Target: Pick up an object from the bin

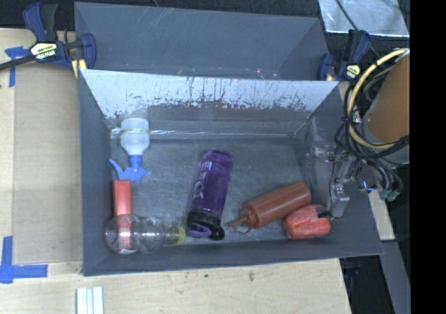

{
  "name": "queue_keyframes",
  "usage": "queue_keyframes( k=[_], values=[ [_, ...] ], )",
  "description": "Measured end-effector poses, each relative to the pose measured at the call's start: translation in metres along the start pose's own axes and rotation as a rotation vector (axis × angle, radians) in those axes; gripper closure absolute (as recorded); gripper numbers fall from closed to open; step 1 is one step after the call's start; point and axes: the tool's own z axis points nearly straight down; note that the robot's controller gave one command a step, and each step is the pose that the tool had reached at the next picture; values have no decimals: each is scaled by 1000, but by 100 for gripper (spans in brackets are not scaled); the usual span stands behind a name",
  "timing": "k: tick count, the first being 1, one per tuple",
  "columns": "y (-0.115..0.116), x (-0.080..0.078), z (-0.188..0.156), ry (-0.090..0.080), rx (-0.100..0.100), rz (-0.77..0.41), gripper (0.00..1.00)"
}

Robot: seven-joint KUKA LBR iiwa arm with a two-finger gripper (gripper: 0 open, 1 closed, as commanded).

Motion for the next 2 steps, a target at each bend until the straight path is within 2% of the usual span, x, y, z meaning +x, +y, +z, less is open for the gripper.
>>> queue_keyframes(
  k=[1, 2],
  values=[
    [0, -2, -4, -9, 1, -3, 0],
    [23, -3, 40, -15, 3, -60, 0]
  ],
)
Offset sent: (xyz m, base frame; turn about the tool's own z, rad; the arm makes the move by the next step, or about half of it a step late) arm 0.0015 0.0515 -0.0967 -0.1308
